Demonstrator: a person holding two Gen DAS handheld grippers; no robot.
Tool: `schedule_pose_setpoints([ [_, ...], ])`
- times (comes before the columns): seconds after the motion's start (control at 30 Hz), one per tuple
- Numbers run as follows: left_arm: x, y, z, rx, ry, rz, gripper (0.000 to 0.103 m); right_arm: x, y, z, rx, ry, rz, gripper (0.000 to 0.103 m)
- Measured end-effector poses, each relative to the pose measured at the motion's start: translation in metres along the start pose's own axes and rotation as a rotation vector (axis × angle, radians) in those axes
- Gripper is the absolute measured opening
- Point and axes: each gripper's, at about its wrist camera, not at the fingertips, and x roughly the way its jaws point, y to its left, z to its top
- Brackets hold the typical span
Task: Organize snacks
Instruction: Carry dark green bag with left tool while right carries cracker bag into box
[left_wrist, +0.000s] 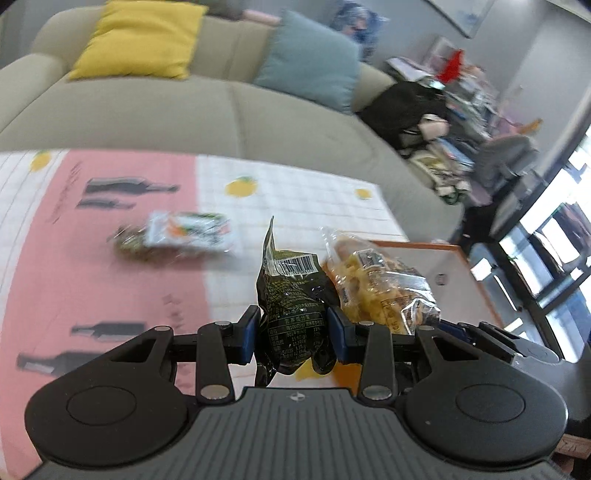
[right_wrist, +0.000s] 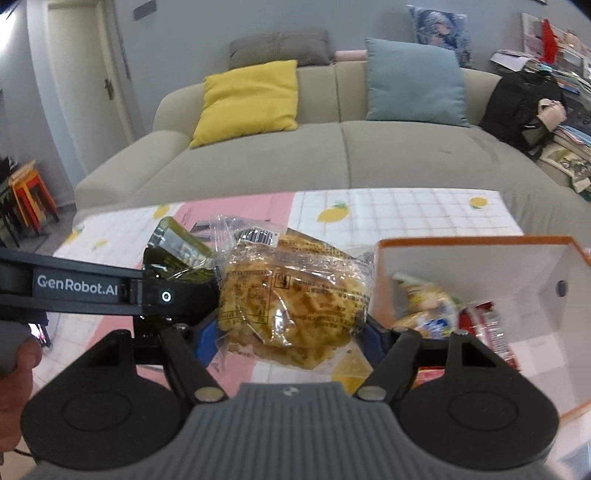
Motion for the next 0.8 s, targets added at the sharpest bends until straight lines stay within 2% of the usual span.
schedule_pose_setpoints([
  [0.2, 0.026, -0.055, 0.018, 0.074, 0.061, -0.067, 0.044, -0.026, -0.055, 0.016, -0.003, 0.041, -0.07, 0.072],
  [0.3, 0.048, -0.086, 0.023, 0.12, 0.102, -0.092, 0.044, -0.03, -0.091, 0.019, 0.017, 0.099, -0.117, 0.072],
  [0.47, 0.083, -0.123, 0.022, 0.141, 0.19, -0.154, 0.044, -0.03, -0.144, 0.019, 0.015, 0.184, -0.204, 0.072],
  [0.7, 0.144, -0.155, 0.015, 0.127, 0.336, -0.178, 0.044, -0.009, -0.207, 0.018, -0.008, 0.356, -0.196, 0.072],
  [0.8, 0.168, -0.161, 0.009, 0.117, 0.386, -0.167, 0.044, 0.005, -0.23, 0.017, 0.022, 0.438, -0.169, 0.072],
])
